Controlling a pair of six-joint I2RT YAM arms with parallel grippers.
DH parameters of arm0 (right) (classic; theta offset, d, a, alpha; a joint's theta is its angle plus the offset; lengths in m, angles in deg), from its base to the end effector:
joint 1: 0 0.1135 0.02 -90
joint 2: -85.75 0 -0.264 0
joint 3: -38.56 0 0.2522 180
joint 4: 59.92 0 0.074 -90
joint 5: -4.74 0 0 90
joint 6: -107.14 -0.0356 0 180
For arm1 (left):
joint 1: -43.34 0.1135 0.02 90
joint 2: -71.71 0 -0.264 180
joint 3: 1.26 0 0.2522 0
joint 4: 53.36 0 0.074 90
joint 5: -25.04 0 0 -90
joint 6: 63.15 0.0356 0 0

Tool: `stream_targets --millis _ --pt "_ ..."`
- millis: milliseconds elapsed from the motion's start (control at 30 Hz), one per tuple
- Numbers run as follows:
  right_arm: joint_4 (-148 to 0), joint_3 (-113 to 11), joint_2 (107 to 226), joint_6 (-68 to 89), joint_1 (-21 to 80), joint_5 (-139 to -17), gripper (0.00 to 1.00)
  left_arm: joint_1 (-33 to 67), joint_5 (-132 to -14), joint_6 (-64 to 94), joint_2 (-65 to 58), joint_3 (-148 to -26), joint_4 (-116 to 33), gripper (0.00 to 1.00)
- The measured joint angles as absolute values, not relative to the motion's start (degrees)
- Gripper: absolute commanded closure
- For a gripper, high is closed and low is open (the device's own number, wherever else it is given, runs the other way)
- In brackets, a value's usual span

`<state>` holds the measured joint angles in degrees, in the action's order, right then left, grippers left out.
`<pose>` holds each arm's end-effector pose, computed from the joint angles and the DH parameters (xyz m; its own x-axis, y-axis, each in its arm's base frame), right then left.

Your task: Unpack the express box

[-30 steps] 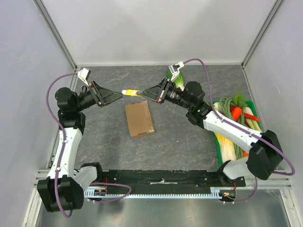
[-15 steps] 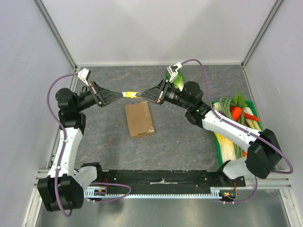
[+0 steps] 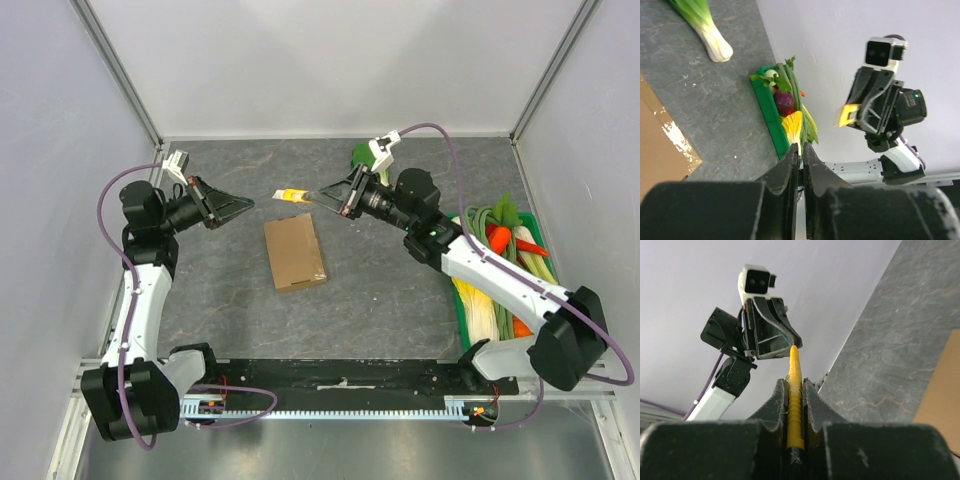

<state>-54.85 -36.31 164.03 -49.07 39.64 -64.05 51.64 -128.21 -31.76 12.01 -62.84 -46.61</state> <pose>0.2423 0.2174 0.3601 -0.7900 0.4533 -0.4128 -0.3727 0.1796 0.9104 0.2308 0.0015 0.3421 -0.7399 -0.4962 -0.4543 0.3530 0.2884 -0.8900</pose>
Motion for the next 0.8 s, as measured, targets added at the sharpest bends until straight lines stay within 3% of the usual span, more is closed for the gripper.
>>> stream_targets --millis 133,200,267,367,533,800 --pt "-56.84 -36.31 161.52 -47.52 38.15 -65.75 1.0 52.05 -127.27 -29.95 11.05 -62.84 -43.88 0.81" --pt "-57.36 -36.33 161.13 -46.95 38.0 -66.26 1.0 52.03 -126.74 -29.34 10.7 -62.84 -43.31 0.51" --pt "-58.52 -36.39 161.13 -46.05 38.0 -66.93 1.0 52.01 -126.11 -27.83 10.41 -62.88 -42.06 0.34" --pt "-63.81 -37.62 161.15 -42.38 38.07 -69.03 1.0 51.99 -122.33 -24.99 9.91 -63.12 -37.47 0.18" --pt "-74.52 -41.33 161.21 -31.41 39.07 -78.26 1.0 50.35 -112.51 -17.77 8.09 -63.12 -28.92 0.13" --pt "-82.43 -41.66 165.35 -17.71 48.45 -97.69 1.0 38.5 -96.62 -10.34 -0.93 -63.4 -20.93 0.12"
